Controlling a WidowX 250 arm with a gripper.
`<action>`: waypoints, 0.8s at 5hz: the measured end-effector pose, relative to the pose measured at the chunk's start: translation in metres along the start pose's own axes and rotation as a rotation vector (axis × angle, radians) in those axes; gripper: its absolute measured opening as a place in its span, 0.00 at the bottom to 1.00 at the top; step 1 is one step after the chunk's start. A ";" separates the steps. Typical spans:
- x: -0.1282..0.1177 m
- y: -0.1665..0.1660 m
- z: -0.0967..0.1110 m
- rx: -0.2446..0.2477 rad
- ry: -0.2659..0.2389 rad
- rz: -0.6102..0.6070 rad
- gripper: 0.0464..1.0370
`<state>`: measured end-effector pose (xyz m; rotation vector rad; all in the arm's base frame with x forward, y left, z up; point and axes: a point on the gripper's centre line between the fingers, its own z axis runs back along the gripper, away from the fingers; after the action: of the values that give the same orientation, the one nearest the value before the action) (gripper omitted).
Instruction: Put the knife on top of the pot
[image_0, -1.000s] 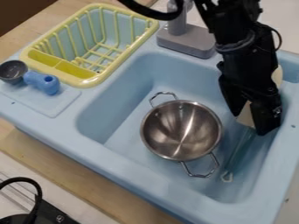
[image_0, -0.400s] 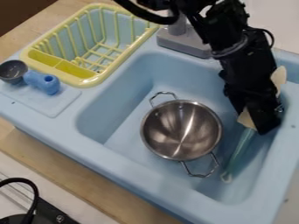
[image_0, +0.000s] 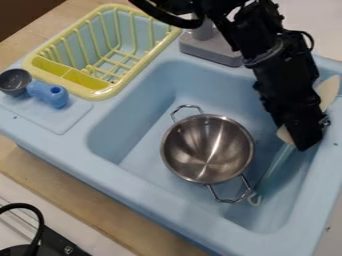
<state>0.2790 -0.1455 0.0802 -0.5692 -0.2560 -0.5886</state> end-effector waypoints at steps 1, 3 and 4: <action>0.004 -0.003 0.010 -0.002 -0.059 0.007 0.01; 0.013 -0.017 0.050 0.104 -0.152 0.122 0.01; 0.001 -0.022 0.064 0.197 -0.110 0.220 0.01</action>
<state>0.2623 -0.1243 0.1419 -0.4323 -0.3459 -0.3150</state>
